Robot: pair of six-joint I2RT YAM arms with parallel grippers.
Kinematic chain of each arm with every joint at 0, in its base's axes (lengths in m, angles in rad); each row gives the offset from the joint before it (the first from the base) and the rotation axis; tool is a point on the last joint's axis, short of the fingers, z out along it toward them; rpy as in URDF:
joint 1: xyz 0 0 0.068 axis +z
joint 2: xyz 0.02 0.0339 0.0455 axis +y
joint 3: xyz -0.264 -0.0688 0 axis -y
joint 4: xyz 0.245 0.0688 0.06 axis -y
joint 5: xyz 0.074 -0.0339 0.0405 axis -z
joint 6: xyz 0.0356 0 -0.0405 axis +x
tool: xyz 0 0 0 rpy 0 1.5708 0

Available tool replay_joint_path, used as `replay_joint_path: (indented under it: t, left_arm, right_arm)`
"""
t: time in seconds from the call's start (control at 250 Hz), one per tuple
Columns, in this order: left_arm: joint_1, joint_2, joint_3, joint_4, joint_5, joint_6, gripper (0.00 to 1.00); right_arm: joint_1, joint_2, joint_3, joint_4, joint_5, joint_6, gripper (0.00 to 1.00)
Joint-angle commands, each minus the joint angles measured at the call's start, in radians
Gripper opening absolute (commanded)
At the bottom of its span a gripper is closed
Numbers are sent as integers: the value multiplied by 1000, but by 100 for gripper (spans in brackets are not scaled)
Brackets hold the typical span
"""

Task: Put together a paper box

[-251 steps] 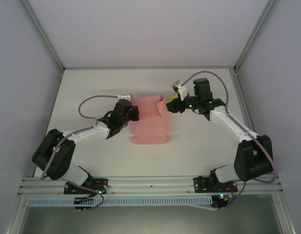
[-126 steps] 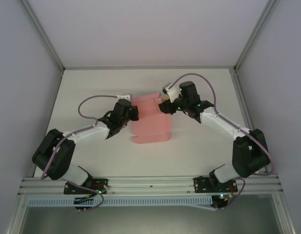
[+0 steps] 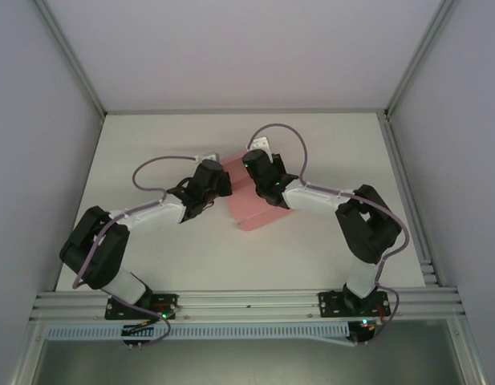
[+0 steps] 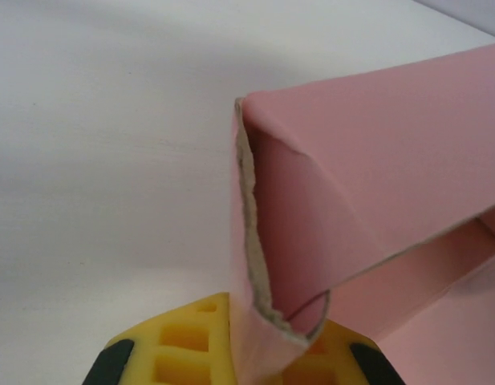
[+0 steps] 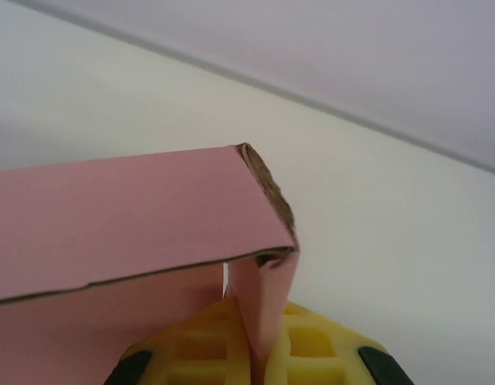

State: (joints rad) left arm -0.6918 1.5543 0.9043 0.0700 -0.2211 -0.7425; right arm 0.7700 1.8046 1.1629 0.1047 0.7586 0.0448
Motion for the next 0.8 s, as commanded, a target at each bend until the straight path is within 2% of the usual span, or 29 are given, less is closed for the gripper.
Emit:
replay_joint_path:
  t: [0.0, 0.14, 0.351, 0.439, 0.599, 0.715, 0.795]
  left_arm:
    - [24, -14, 57, -218, -139, -142, 0]
    - [88, -35, 18, -309, -153, -221, 0]
    - [94, -15, 77, -538, -290, -283, 0]
    - [97, -19, 68, -572, -320, -317, 0]
    - [100, -11, 52, -652, -327, -339, 0]
    - [99, -33, 11, -574, -271, -296, 0]
    - [95, -45, 13, -509, -222, -257, 0]
  right_arm:
    - [-87, 32, 1, -50, 472, -37, 7]
    - [-128, 17, -57, 89, 579, -186, 8]
    - [-172, 28, -131, 425, 705, -514, 12]
    - [-185, 54, -165, 719, 740, -748, 15]
    - [-192, 164, -159, 1421, 769, -1354, 16]
    - [-169, 189, -131, 1430, 775, -1400, 17]
    - [-132, 180, -124, 1383, 762, -1376, 19]
